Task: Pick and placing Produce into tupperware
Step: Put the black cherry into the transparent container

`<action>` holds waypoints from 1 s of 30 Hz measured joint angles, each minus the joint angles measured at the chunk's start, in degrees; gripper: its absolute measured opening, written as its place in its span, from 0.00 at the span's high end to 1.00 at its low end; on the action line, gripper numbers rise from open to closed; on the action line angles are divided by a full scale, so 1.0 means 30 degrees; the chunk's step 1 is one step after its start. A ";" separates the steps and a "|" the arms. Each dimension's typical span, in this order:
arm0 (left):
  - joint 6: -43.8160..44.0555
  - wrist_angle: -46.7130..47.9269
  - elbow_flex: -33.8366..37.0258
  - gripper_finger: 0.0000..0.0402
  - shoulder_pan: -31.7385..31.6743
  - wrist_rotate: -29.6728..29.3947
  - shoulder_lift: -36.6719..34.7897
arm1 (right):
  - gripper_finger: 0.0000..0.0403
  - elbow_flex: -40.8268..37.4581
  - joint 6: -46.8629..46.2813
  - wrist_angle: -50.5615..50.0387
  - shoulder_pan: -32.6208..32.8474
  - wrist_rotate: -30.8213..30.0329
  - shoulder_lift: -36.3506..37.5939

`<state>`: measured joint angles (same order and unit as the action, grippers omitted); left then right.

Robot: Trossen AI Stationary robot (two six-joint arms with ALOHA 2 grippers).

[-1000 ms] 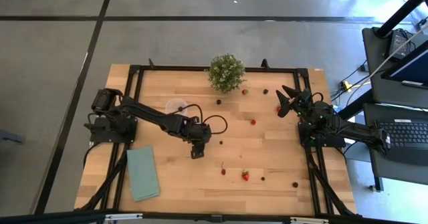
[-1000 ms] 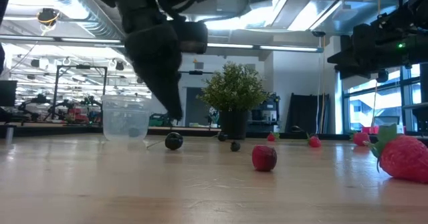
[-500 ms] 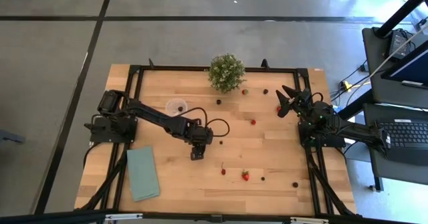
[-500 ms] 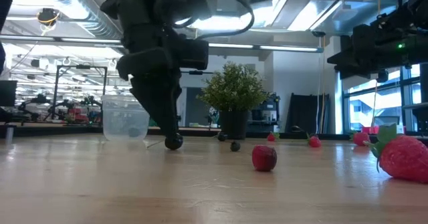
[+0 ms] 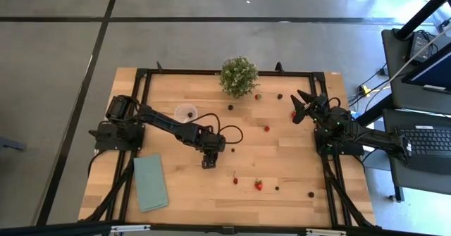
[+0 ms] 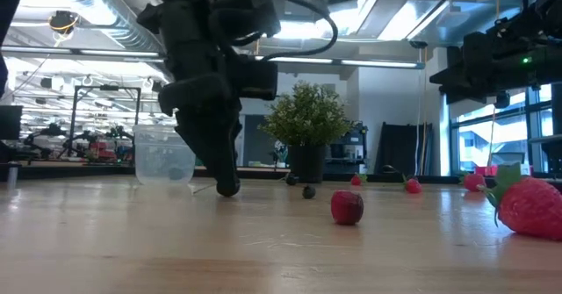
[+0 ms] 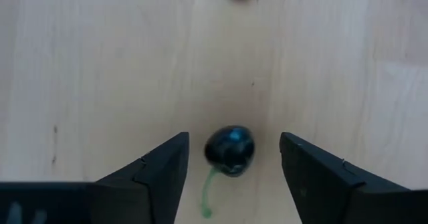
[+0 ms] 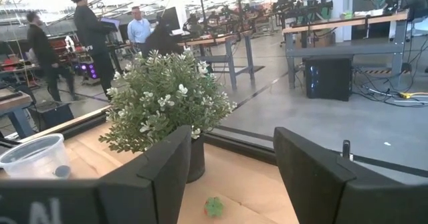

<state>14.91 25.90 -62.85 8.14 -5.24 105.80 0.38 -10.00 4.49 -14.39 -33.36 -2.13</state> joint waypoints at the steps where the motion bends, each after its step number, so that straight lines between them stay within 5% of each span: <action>1: -0.0102 0.0006 -0.0006 0.46 -0.0023 0.0000 0.0000 | 0.46 0.0001 0.0000 0.0000 0.0000 0.0000 0.0000; 30: -0.0210 0.0450 -0.0087 0.75 0.0151 0.0466 0.0882 | 0.46 0.0007 0.0000 -0.0005 0.0000 -0.0002 0.0000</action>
<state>14.28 27.24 -63.11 8.60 -3.84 108.44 0.40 -10.00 4.48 -14.39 -33.37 -2.13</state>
